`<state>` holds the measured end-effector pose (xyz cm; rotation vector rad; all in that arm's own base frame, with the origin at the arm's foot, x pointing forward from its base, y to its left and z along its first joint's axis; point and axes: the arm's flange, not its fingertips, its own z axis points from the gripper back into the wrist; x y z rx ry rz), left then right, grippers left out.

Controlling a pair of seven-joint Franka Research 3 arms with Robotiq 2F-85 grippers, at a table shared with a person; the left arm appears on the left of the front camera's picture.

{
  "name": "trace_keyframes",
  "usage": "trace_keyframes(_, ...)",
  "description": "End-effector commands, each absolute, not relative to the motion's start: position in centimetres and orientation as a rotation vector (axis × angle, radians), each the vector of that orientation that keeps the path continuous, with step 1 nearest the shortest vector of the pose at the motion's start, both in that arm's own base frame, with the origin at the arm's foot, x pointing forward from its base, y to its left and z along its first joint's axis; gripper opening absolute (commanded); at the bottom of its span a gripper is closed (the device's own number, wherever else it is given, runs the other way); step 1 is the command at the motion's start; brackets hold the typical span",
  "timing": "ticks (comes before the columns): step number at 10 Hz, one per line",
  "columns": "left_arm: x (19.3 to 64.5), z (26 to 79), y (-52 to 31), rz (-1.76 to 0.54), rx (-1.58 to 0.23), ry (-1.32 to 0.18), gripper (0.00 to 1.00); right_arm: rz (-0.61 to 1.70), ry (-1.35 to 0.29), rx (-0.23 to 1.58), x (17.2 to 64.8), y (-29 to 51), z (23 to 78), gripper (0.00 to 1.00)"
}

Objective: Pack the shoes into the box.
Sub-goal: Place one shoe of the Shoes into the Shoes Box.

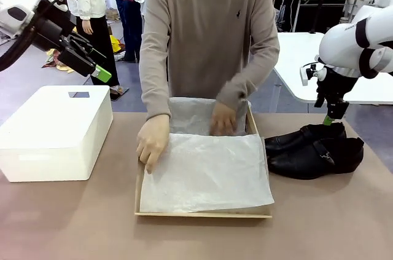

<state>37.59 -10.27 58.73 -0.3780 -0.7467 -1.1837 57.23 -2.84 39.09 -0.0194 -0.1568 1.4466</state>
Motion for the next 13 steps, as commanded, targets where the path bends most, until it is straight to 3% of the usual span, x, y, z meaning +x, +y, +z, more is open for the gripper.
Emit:
trace_keyframes(1, 37.6, 58.8, -10.1, -1.196, -0.39, -0.757, 1.0, 1.482, -0.173, -0.033, 57.3, -3.3, 38.5, 1.0)
trace_keyframes(13, 37.6, 58.8, -10.1, -1.196, -0.39, -0.757, 1.0, 1.463, -0.11, 0.01, 57.6, -2.8, 34.7, 1.0)
